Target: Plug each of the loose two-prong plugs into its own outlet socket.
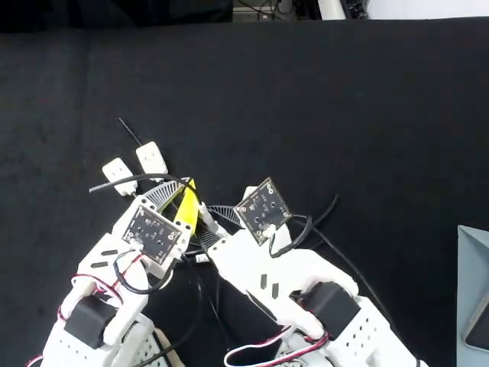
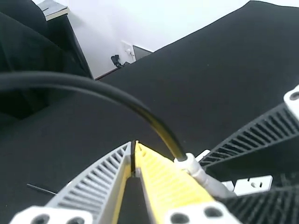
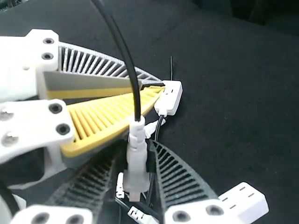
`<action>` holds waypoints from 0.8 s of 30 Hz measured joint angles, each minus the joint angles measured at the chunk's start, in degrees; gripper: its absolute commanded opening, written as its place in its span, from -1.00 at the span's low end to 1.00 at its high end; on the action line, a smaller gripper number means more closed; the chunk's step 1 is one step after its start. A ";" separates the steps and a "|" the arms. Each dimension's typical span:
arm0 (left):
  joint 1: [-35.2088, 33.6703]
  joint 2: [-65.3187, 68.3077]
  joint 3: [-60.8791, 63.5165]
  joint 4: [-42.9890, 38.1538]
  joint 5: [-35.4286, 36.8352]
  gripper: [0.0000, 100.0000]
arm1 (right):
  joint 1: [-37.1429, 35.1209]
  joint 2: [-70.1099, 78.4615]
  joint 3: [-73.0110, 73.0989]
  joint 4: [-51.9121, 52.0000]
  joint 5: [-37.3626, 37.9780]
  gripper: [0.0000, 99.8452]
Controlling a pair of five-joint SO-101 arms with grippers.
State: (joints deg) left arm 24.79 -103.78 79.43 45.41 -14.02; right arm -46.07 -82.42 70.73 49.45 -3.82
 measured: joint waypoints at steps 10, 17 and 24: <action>0.53 0.09 -0.09 0.00 -0.26 -0.94 | 0.00 -0.18 -0.53 2.81 0.00 -0.98; -4.31 0.00 -1.41 -6.68 -0.26 -0.94 | -1.49 0.53 -1.58 4.48 0.09 -0.98; 1.05 -0.18 -1.41 -6.07 -0.26 -0.94 | -3.87 0.53 -1.58 4.66 0.00 -0.98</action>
State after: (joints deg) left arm 25.85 -103.96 78.02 39.34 -14.29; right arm -49.93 -81.89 69.14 54.11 -3.82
